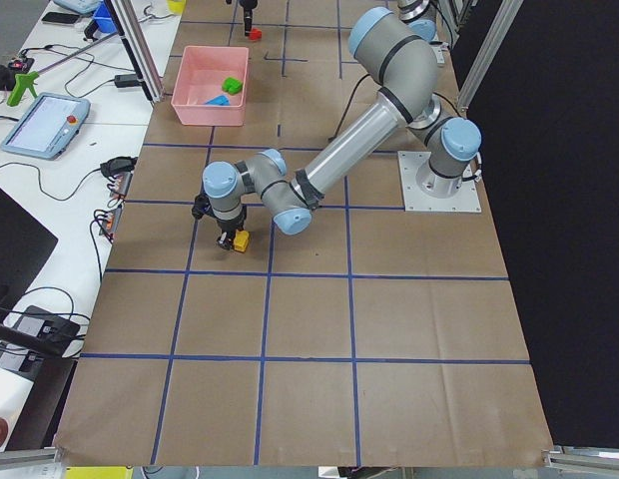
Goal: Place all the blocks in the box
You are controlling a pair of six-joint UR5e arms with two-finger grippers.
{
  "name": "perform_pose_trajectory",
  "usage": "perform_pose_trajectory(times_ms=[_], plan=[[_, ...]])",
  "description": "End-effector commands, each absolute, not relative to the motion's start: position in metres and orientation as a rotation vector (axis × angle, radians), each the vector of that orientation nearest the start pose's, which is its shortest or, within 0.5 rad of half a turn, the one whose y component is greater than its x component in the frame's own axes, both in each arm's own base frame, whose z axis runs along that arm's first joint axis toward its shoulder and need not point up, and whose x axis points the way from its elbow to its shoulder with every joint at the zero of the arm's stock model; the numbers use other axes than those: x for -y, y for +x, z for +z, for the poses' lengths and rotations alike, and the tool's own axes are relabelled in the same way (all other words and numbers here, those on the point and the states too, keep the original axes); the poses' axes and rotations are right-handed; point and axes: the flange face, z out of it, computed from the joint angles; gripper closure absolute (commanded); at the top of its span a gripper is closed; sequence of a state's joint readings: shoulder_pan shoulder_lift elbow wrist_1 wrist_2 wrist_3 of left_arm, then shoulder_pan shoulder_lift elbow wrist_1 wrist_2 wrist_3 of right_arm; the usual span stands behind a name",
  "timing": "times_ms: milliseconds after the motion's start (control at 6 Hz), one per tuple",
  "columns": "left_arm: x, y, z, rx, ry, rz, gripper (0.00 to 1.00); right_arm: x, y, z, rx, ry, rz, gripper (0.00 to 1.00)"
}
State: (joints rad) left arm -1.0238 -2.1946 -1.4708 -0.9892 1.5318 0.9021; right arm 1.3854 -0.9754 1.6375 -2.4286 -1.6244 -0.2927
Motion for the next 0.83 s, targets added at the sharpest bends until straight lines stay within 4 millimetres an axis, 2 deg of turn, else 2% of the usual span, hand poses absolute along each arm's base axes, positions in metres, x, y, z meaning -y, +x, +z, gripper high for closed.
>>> perform_pose_trajectory(times_ms=[0,167,333,500,667], plan=[[0.700,0.186,0.324,-3.055,0.543,-0.161,0.89,0.655,-0.001,0.176,-3.217,-0.152,-0.220,0.01],[0.722,0.154,0.376,-3.092,0.438,-0.145,0.89,0.654,0.000,0.176,-3.213,-0.145,-0.217,0.34],[0.738,0.111,0.407,-3.133,0.313,-0.138,0.89,0.655,0.002,0.177,-3.194,-0.149,-0.228,0.61],[0.751,0.035,0.417,-3.174,0.158,-0.174,0.89,0.657,0.003,0.180,-3.189,-0.154,-0.241,0.72],[0.754,-0.048,0.419,-3.265,-0.135,-0.193,0.89,0.661,0.001,0.187,-3.189,-0.151,-0.261,0.86]])
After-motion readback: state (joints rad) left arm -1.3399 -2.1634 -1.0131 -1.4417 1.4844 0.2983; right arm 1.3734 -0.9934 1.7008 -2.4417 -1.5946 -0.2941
